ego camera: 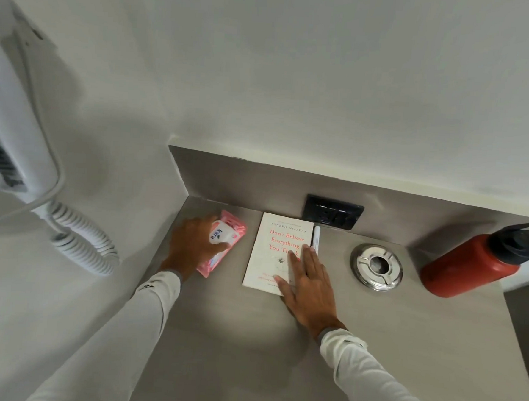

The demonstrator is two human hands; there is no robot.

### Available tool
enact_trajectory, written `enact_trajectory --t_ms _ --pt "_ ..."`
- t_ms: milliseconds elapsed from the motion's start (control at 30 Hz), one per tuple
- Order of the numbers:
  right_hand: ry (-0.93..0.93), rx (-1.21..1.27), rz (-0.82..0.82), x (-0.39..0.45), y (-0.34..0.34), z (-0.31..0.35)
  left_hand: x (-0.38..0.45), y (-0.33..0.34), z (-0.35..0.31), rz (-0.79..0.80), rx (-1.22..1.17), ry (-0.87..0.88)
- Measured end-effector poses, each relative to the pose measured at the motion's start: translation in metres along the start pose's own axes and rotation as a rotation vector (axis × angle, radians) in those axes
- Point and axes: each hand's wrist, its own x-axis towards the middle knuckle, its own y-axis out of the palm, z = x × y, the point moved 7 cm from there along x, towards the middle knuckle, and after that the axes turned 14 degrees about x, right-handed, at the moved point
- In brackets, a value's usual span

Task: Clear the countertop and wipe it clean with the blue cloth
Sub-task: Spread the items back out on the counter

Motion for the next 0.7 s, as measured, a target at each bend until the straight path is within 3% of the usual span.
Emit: enact_trajectory --t_ms 200,500,633,700 --pt "0.015 -0.012 -0.008 -0.001 0.002 0.000 0.003 -0.002 0.040 -0.064 0.017 -0.180" --pt "0.014 0.003 0.001 0.001 0.003 -0.002 0.005 -0.014 0.029 -0.217 0.074 -0.171" --pt "0.004 0.024 -0.002 0.002 0.000 0.000 -0.024 -0.023 -0.047 -0.411 -0.043 0.130" --pt "-0.009 0.041 -0.003 0.003 -0.002 0.002 -0.039 -0.008 -0.095 -0.280 -0.060 0.351"
